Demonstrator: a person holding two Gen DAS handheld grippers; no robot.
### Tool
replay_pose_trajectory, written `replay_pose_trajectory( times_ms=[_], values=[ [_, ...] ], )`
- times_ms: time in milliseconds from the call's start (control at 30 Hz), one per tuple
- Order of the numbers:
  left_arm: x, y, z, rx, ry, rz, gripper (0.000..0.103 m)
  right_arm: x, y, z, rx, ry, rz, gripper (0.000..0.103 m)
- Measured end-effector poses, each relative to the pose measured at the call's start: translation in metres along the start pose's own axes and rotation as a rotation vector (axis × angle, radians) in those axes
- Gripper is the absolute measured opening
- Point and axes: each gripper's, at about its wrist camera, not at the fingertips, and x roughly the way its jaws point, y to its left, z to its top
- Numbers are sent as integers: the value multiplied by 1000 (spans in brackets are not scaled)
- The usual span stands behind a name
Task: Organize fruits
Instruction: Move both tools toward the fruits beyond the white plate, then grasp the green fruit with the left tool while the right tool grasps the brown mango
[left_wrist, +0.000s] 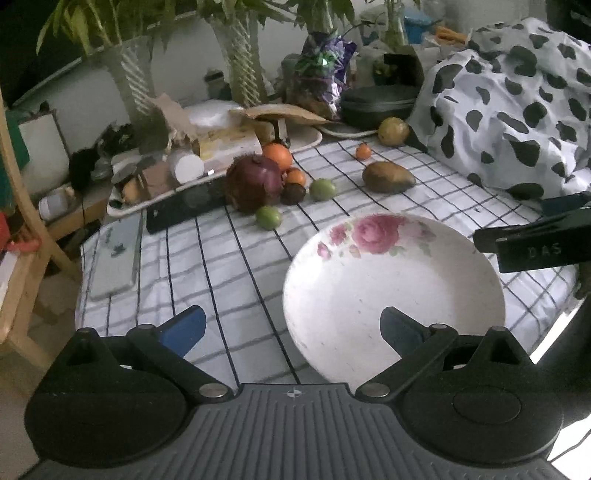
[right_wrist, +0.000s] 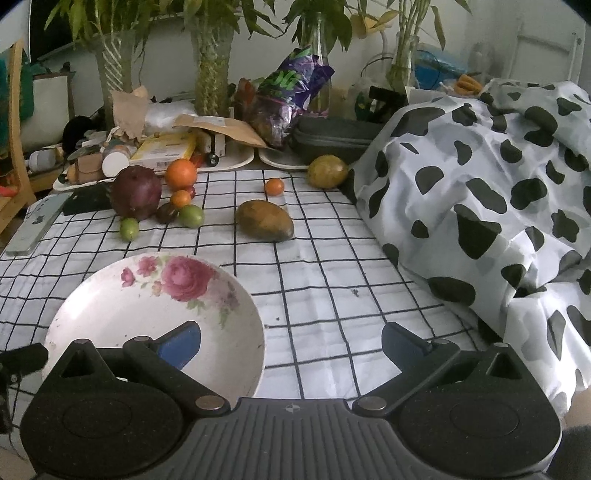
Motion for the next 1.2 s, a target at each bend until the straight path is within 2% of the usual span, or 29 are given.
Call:
replay_pose_trajectory(
  times_ms=[67,200,733,933,1133,1167,1200],
  values=[
    [1,3,4,4,-20,10,102,5,0,3,-5,4,1,103],
    [5,13,12,-13,-43,-26,102,14,0,12,-27,3,4,103],
    [45,42,39,-84,-28,-186,103,56,-6,45,-70,1,39,103],
    [60,48,49,-73,-26,-187,102,73,-9,55,-59,5,80,103],
    [82,54,57,-57,9,-173,102,94,-5,71,-108,3,80,103],
    [86,54,58,-52,12,-178,100,97,-4,73,-119,2,79,103],
    [89,55,59,-50,15,-186,92,101,-3,76,-131,1,80,103]
  ],
)
